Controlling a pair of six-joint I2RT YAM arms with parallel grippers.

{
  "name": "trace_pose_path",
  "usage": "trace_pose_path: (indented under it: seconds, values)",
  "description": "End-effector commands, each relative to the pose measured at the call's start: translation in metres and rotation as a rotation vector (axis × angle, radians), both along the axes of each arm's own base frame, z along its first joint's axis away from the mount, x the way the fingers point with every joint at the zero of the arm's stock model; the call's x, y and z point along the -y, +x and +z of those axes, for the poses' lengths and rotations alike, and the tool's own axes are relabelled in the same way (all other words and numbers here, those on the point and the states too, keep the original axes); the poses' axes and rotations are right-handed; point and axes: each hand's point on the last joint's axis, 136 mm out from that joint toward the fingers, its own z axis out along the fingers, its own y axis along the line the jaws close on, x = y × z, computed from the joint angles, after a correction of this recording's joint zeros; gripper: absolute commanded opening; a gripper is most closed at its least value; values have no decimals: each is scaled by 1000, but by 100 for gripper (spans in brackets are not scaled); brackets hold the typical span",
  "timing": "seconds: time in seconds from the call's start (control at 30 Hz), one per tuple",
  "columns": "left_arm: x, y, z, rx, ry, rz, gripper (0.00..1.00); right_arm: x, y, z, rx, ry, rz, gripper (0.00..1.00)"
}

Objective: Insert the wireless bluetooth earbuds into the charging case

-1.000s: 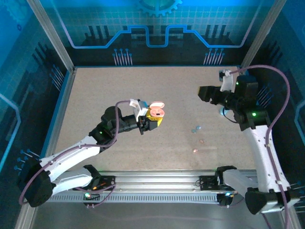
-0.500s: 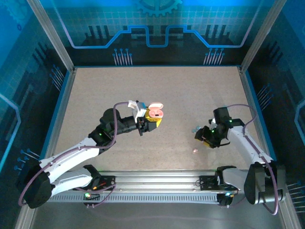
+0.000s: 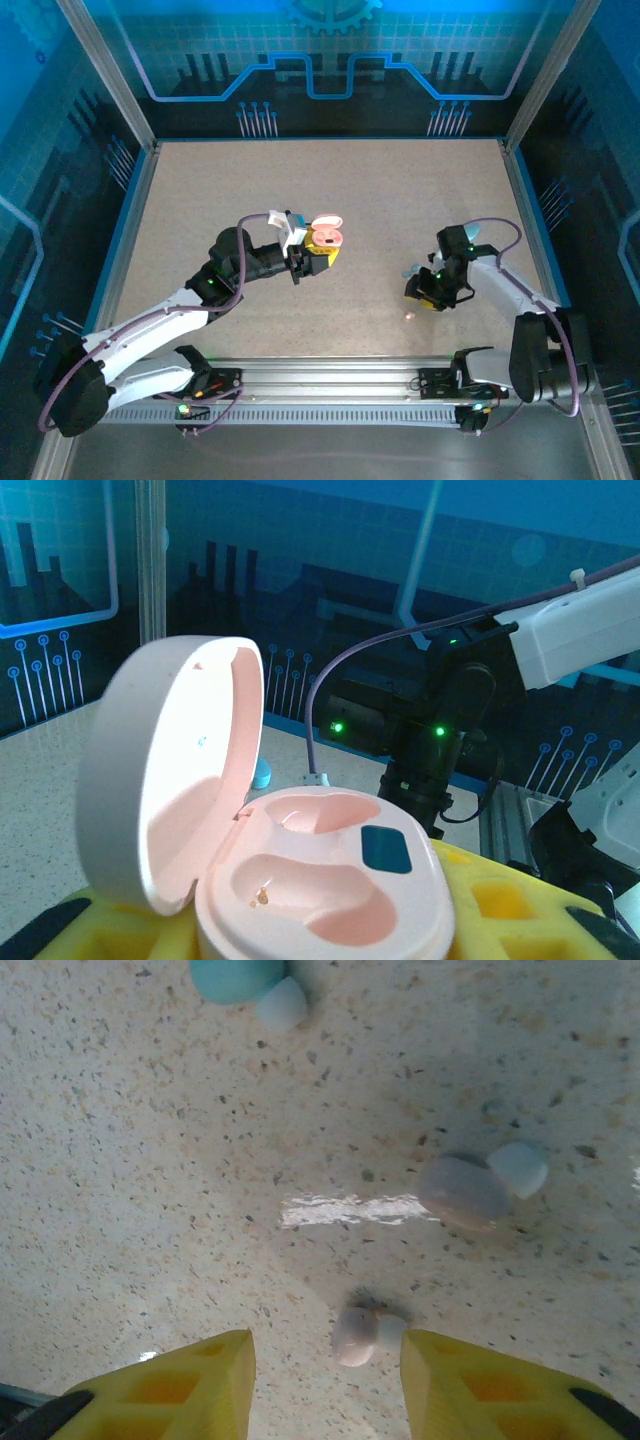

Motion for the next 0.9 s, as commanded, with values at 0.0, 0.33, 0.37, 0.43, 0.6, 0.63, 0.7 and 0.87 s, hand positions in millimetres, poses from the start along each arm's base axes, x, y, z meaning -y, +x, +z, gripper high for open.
trace_pose_path:
  seconds: [0.0, 0.33, 0.37, 0.43, 0.6, 0.63, 0.7, 0.87]
  values:
    - [0, -7, 9, 21, -35, -22, 34, -8, 6, 0, 18, 11, 42, 44]
    - [1, -7, 10, 14, -38, -23, 34, -15, 13, -14, -12, 7, 100, 46]
    - [0, -6, 10, 12, -39, -21, 35, -16, 11, -16, -23, 8, 105, 46]
    - [1, -6, 10, 13, -37, -20, 35, -18, 7, -20, -39, -5, 115, 46]
    - [2, -6, 9, 10, -36, -27, 35, -16, -3, -28, -79, -33, 96, 46]
    - [2, -7, 9, 11, -36, -27, 35, -16, -5, -28, -85, -34, 95, 46]
    - [1, -7, 8, 9, -34, -27, 34, -17, -10, -30, -98, -37, 96, 46]
    - [0, -8, 6, 9, -34, -24, 35, -18, -18, -30, -120, -41, 98, 46]
